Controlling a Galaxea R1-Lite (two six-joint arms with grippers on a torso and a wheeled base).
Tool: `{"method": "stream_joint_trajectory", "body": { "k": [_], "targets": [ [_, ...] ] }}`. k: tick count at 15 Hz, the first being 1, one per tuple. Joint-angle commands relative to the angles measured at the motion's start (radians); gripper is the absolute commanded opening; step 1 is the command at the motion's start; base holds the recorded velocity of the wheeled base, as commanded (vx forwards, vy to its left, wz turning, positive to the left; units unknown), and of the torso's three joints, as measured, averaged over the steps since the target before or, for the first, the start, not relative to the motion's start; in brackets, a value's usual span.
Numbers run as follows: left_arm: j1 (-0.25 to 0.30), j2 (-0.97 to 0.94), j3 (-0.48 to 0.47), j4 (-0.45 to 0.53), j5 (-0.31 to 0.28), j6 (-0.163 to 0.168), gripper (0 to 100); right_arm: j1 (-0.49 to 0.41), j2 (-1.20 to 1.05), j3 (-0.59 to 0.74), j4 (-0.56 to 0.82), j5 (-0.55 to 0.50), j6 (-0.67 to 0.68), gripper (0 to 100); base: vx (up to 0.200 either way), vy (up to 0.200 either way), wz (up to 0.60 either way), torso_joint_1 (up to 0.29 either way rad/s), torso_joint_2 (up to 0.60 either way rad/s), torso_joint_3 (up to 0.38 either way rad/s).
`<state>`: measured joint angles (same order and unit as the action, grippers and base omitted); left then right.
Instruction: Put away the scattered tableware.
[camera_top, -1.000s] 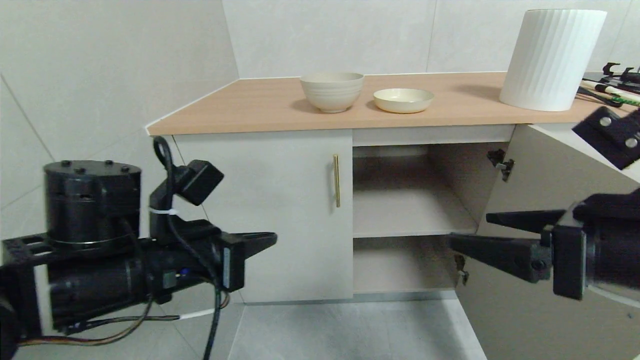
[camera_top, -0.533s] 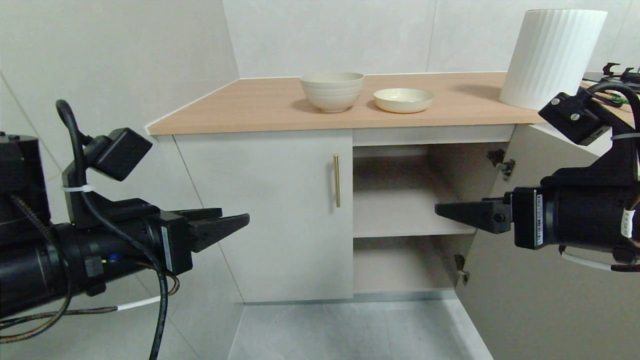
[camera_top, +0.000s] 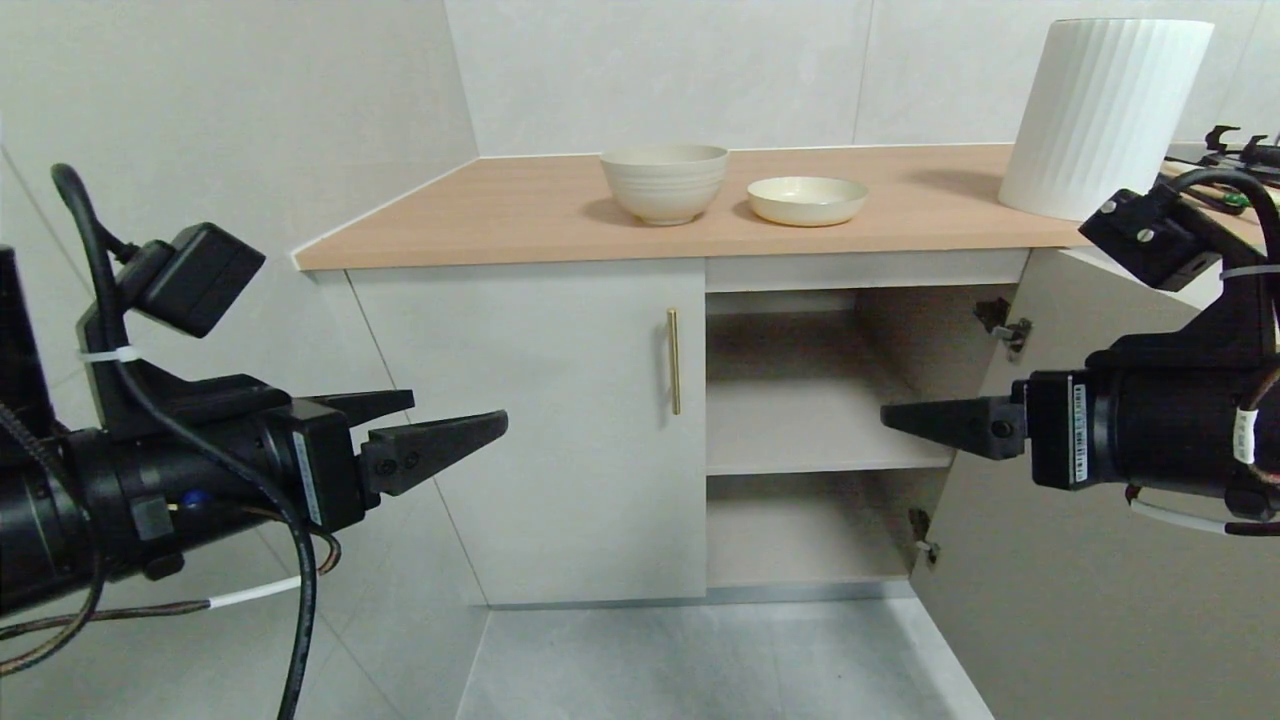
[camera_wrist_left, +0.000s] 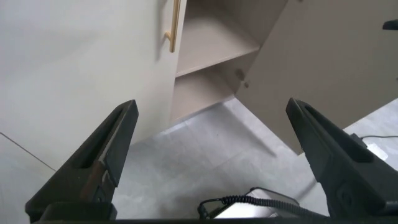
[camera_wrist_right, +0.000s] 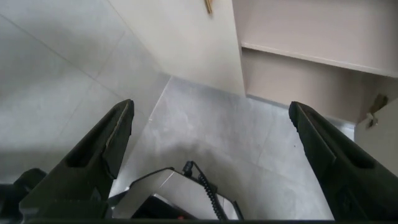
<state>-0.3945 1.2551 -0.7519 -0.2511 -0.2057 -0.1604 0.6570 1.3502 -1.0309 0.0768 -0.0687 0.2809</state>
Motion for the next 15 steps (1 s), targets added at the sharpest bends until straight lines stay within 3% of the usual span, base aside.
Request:
{"method": "stream_joint_trajectory", "body": {
  "k": [1,3,15],
  "targets": [
    [0.0,0.001,-0.001,0.001,-0.001,-0.001,100,-0.004,-0.013,-0.002,0.0,0.0,0.0,100,0.0,0.0,0.0,0.0,0.0,0.0],
    [0.0,0.0,-0.001,0.009,-0.001,0.002,100,-0.004,-0.019,-0.006,0.001,-0.002,0.0,100,0.0,0.0,0.0,0.0,0.0,0.0],
    [0.0,0.007,-0.006,0.007,-0.003,0.002,100,-0.004,-0.045,0.02,-0.006,-0.006,0.0,100,0.2,0.0,0.0,0.002,0.0,0.004]
  ]
}}
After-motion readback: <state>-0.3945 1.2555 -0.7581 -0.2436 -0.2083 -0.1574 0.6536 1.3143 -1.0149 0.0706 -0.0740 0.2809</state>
